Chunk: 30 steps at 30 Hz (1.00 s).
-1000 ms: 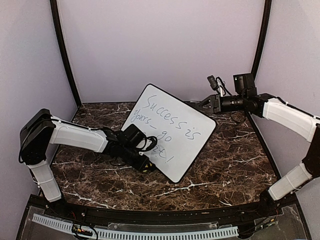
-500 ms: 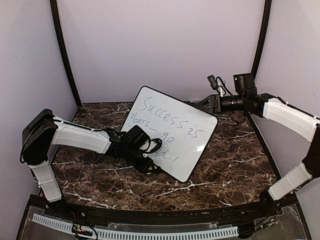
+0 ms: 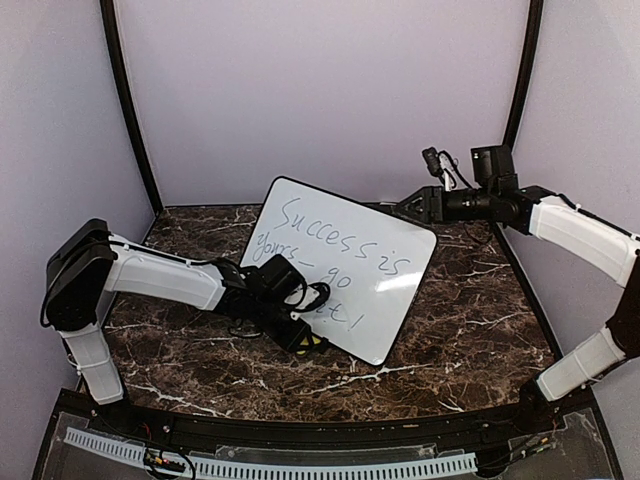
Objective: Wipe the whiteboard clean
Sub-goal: Erase the center of the whiteboard.
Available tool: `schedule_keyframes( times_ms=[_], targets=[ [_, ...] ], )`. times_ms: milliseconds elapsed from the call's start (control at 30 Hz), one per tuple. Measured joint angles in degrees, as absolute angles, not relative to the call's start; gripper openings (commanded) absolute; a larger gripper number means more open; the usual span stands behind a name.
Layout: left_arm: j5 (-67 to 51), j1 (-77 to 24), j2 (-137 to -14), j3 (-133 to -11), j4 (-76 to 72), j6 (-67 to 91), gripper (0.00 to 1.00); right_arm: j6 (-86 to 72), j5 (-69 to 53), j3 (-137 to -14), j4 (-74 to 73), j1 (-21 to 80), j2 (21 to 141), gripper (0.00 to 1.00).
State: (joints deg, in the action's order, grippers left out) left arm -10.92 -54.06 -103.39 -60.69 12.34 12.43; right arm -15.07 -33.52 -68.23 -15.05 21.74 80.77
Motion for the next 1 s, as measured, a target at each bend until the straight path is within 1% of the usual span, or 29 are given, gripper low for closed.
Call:
schedule_keyframes(
  times_ms=[133, 300, 633, 767, 833, 1000],
  targets=[
    [-9.52, -54.26, -102.39, -60.45, 14.55, 12.47, 0.19, -15.03, -32.84, -68.23, -15.05, 21.58, 80.14, 0.60],
    [-6.92, -54.28, -98.19, -58.85, 18.41, 13.15, 0.19, -14.96, -32.18, -68.23, -15.00, 21.52, 79.18, 0.63],
    [-3.07, -54.28, -86.83, -56.93, 23.73, 13.72, 0.19, -14.85, -31.59, -68.20, -15.03, 21.15, 79.13, 0.66],
    [0.93, -53.67, -82.28, -57.76, 26.02, 12.40, 0.18, -14.74, -31.38, -67.68, -15.03, 20.67, 79.02, 0.67],
    [2.96, -51.88, -80.66, -59.35, 26.28, 11.73, 0.17, -14.61, -31.33, -67.44, -15.09, 20.25, 78.96, 0.66],
    [6.11, -41.52, -80.47, -67.55, 23.42, 9.98, 0.17, -14.59, -31.77, -67.35, -15.00, 19.05, 78.48, 0.66]
  ],
)
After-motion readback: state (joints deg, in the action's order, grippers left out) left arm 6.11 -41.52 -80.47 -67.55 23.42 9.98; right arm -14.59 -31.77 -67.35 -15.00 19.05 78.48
